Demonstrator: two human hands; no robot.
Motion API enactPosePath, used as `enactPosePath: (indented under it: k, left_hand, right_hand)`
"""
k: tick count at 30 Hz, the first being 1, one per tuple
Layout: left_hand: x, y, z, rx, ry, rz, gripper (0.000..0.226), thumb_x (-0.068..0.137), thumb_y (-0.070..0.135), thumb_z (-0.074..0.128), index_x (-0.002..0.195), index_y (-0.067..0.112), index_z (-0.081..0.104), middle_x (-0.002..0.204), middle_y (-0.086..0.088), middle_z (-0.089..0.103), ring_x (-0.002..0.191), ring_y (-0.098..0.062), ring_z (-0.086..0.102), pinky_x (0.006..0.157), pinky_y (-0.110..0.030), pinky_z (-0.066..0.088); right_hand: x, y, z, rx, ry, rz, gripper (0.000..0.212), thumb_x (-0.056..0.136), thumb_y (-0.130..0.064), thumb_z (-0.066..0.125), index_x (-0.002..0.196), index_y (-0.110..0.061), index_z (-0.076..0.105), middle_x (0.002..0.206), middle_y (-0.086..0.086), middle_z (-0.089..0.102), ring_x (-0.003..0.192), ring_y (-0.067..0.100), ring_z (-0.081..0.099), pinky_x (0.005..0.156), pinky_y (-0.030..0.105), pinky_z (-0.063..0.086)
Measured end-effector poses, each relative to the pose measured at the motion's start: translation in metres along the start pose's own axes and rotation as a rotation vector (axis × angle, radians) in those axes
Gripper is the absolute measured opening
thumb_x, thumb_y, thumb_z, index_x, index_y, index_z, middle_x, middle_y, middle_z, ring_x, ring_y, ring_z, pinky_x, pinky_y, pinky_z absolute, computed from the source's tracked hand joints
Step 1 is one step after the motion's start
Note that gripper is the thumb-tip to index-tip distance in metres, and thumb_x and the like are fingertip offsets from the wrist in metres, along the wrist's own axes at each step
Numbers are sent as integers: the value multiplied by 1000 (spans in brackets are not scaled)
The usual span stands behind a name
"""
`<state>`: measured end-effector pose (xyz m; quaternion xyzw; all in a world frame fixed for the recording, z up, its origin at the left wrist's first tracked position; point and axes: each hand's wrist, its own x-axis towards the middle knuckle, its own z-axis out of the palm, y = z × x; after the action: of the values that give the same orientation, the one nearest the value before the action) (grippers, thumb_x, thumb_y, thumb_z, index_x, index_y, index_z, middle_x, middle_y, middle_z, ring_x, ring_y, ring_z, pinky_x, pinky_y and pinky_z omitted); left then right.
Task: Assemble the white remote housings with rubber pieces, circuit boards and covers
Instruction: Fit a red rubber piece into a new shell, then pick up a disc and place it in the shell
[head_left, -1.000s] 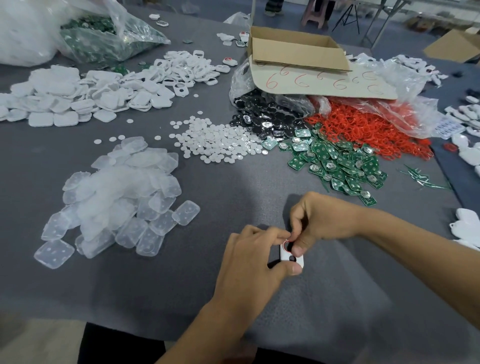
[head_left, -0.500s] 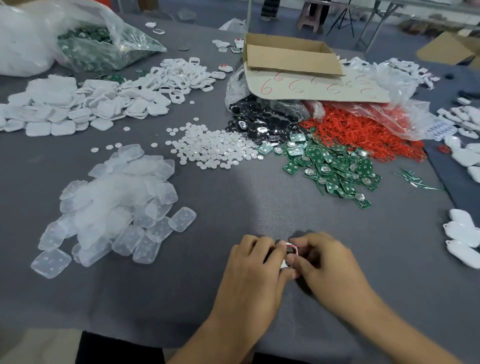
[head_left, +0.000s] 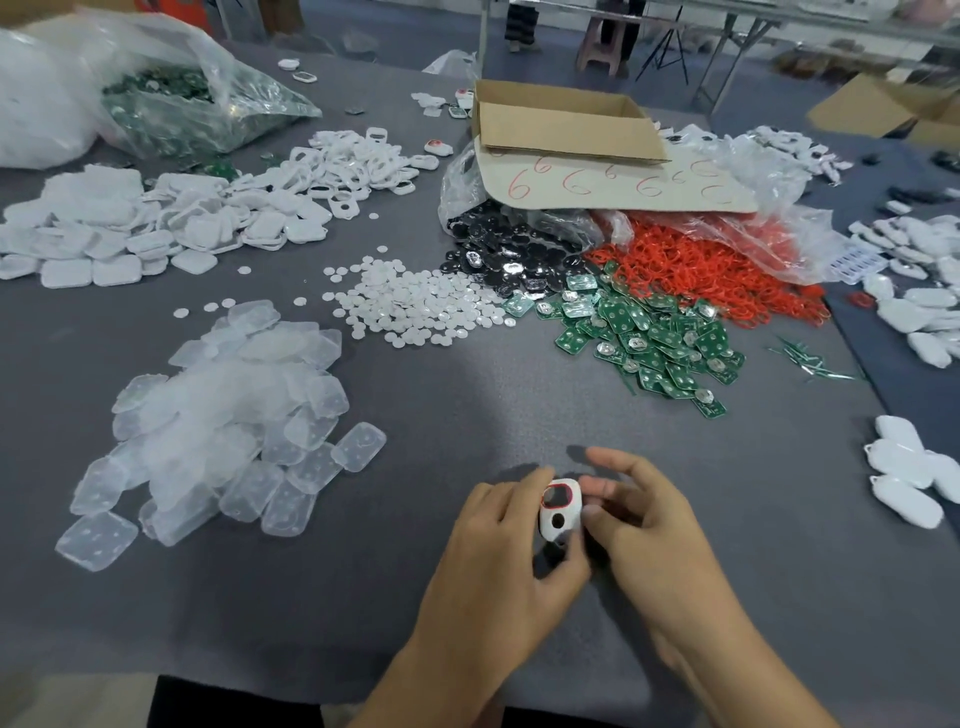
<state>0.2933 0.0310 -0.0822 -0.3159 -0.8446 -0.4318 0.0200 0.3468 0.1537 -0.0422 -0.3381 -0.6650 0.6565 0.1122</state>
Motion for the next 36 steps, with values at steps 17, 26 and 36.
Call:
enactPosePath:
  k: [17,26,36]
  left_hand:
    - [22,-28,-59,-7,-247,-275,28,85,35,72,112,45,70,89,12,52,91,1,56,75,-6,40]
    - [200,-23,-24,-81,65,-196,17,95,12,58,102,18,71,97,4,69,91,-11,62,80,-16,42]
    - [266,-71,-3,-62,136,-249,17,94,11,63,111,12,66,105,-3,67,97,-17,62,84,-24,46]
  right_hand:
    - [22,17,47,-350,-32,-444,38,73,-6,86,89,-40,75,86,-14,69,74,7,68,67,14,50]
    - [207,-83,71,-727,170,-570,21,88,-12,67,107,-17,75,103,6,73,91,22,65,87,36,50]
    - [260,-85,77,-495,143,-527,20,85,1,69,84,-19,74,70,-8,69,65,-2,63,64,12,46]
